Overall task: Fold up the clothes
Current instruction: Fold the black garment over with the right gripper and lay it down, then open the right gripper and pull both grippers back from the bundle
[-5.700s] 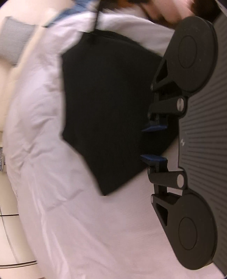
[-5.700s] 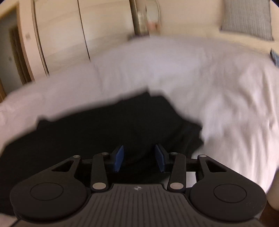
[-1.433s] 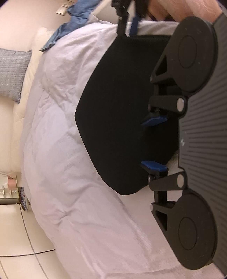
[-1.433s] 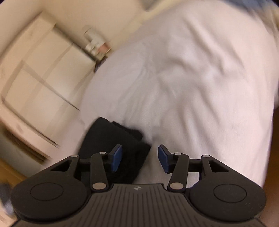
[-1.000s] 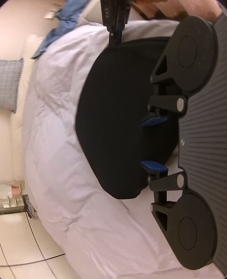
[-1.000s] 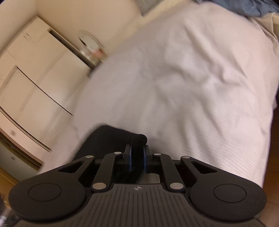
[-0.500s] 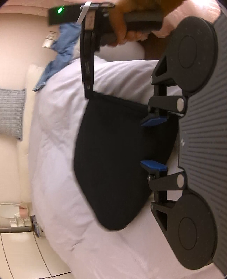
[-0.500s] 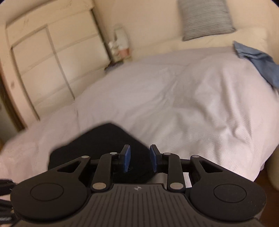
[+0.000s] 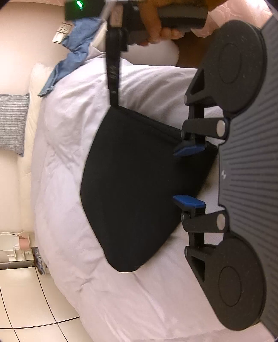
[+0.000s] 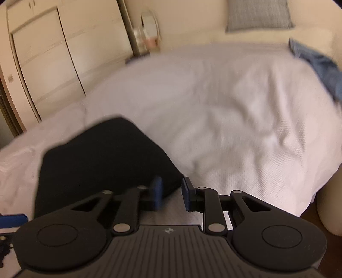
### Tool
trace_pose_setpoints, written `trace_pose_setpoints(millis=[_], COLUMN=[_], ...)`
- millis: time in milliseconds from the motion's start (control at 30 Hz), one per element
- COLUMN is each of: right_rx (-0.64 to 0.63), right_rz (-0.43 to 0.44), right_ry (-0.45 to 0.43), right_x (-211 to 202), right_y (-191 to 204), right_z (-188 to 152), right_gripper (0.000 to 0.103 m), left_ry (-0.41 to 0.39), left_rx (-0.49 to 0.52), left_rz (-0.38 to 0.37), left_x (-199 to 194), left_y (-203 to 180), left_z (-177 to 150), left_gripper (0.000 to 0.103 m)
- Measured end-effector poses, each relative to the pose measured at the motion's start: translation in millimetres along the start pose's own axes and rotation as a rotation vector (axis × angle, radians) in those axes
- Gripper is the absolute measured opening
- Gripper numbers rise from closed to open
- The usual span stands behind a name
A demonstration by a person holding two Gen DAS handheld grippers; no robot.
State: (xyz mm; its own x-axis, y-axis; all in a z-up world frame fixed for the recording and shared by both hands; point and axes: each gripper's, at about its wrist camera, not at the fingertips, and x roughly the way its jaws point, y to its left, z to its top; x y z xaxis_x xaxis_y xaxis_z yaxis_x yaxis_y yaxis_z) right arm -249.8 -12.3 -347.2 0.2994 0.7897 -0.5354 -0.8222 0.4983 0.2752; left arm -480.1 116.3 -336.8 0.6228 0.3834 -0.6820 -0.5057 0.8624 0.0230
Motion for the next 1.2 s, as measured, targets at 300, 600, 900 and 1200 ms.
trace_pose_setpoints(millis=[300, 600, 900, 1200], right_rx=[-0.018, 0.141, 0.142, 0.066], right_rz=[0.0, -0.006, -0.051, -0.034], right_ry=[0.143, 0.129, 0.107, 0.022], right_x=[-6, -92, -147, -196], right_y=[16, 27, 47, 77], right_z=[-23, -37, -37, -29], right_gripper=[0.031, 0.066, 0.079, 0.088], left_ry=[0.066, 0.112, 0.043, -0.036], left_rx=[-0.098, -0.153, -0.159, -0.146], left_rz=[0.052, 0.186, 0.212, 0.217], left_x=[0, -67, -135, -186], left_y=[8, -2, -19, -34], left_z=[-2, -4, -15, -25], left_gripper=[0.037, 0.039, 0.044, 0.046])
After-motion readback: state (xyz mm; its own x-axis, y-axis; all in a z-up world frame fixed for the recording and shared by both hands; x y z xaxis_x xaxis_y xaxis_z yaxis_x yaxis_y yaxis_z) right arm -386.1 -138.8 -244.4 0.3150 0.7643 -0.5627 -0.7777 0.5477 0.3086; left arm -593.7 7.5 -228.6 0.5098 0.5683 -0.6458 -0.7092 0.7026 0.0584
